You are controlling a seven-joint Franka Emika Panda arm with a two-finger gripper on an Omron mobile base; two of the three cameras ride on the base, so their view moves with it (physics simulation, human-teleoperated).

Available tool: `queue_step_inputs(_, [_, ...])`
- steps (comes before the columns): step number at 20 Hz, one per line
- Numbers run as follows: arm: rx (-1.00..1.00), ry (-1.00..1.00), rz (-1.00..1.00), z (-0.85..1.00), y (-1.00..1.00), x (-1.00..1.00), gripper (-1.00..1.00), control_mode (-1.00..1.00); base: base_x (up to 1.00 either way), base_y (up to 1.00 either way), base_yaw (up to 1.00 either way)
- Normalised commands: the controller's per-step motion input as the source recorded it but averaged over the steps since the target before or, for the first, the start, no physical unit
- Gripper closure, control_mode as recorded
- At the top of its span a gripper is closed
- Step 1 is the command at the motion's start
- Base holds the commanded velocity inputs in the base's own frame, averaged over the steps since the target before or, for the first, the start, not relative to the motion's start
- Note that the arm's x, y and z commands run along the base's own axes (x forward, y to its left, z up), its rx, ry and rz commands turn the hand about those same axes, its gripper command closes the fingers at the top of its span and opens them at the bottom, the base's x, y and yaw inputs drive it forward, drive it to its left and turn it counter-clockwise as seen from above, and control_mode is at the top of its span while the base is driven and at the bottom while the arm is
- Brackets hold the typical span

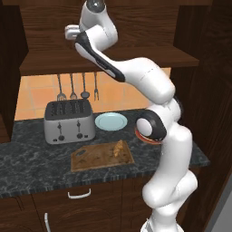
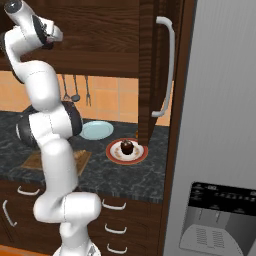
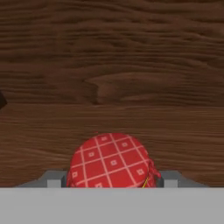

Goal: From the different types of pastries on the counter, select a croissant and place it on the cutting board. Then retrieve a jar of jam from the cabinet and place it alongside the croissant on the cutting board.

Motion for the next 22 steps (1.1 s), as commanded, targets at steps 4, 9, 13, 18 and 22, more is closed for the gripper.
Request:
queue_step_inputs(4, [-0.02,-0.06,0.0,0.0,-0.12,-1.0,1.0,-1.0,0.0,0.0,0.0])
queue_step_inputs(9, [-0.03,-0.1,-0.05,0.0,-0.2,-1.0,1.0,-1.0,0.0,0.0,0.0])
queue_step_inputs(13, [-0.01,-0.02,-0.24,0.0,-0.2,-0.83,1.0,-1.0,0.0,0.0,0.0])
queue_step_inputs(18, [0.0,-0.03,-0.32,-0.02,-0.24,-0.77,1.0,-1.0,0.0,0.0,0.0])
queue_step_inputs(22, [0.0,-0.02,-0.32,-0.07,-0.2,-0.85,1.0,-1.0,0.0,0.0,0.0])
